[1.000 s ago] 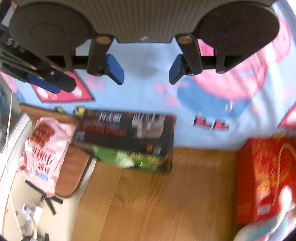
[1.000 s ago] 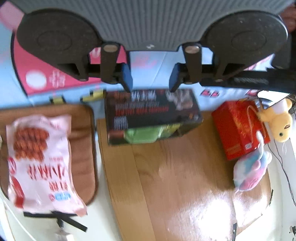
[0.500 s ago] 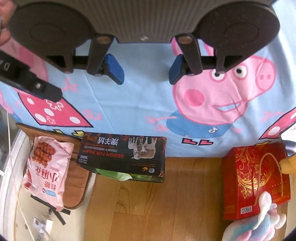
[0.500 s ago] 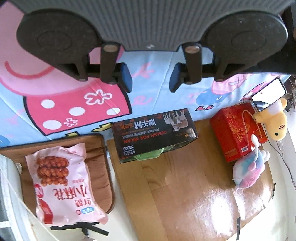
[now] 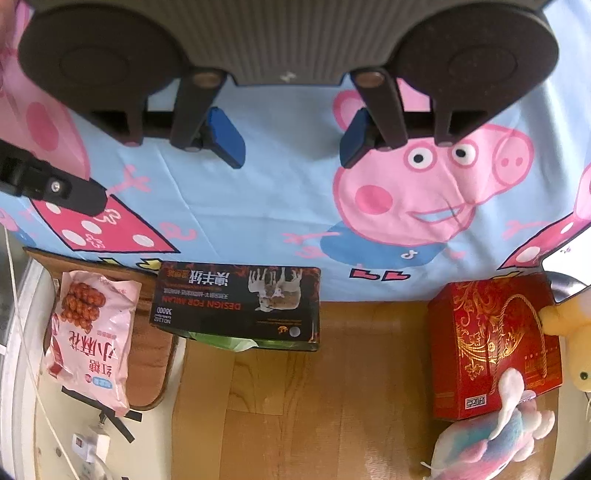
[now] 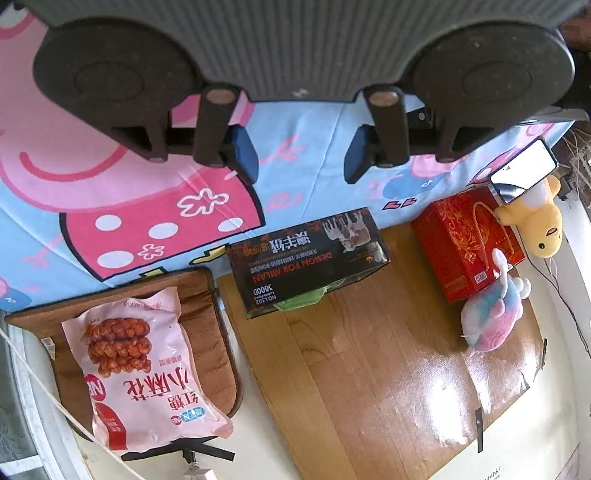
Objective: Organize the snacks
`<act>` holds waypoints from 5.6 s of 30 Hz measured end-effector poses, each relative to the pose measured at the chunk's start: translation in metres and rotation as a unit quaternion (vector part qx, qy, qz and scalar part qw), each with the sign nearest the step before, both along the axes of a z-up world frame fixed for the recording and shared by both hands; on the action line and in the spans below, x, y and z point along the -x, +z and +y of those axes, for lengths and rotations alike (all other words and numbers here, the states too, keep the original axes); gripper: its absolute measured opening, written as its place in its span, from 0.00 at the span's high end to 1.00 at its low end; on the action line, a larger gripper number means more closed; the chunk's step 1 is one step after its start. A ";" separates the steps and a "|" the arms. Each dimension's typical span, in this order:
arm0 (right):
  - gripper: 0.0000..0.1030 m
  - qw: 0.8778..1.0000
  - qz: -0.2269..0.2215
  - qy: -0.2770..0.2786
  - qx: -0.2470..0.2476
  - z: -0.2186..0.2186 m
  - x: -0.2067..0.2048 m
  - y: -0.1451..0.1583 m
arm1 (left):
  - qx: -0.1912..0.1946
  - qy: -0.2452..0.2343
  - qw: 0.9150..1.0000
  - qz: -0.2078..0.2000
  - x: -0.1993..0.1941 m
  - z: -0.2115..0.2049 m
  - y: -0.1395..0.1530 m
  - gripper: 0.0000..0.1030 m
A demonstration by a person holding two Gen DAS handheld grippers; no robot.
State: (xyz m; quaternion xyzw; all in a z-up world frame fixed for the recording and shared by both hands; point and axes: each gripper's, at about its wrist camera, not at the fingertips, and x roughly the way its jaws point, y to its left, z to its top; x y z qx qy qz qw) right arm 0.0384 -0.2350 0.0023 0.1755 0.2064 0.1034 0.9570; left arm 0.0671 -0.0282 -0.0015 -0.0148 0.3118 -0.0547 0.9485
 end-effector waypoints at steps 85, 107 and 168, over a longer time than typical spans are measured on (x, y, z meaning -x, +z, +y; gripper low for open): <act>0.18 1.000 -0.004 -0.022 0.007 0.003 0.006 0.002 | -0.079 0.071 0.994 -0.016 0.000 -0.007 0.003 0.00; 0.18 1.000 -0.004 -0.023 0.005 0.003 0.006 0.001 | -0.084 0.050 0.995 -0.013 0.000 -0.011 0.000 0.00; 0.18 1.000 -0.004 -0.024 0.003 0.003 0.006 0.001 | -0.083 0.052 0.995 -0.016 0.000 -0.009 -0.001 0.00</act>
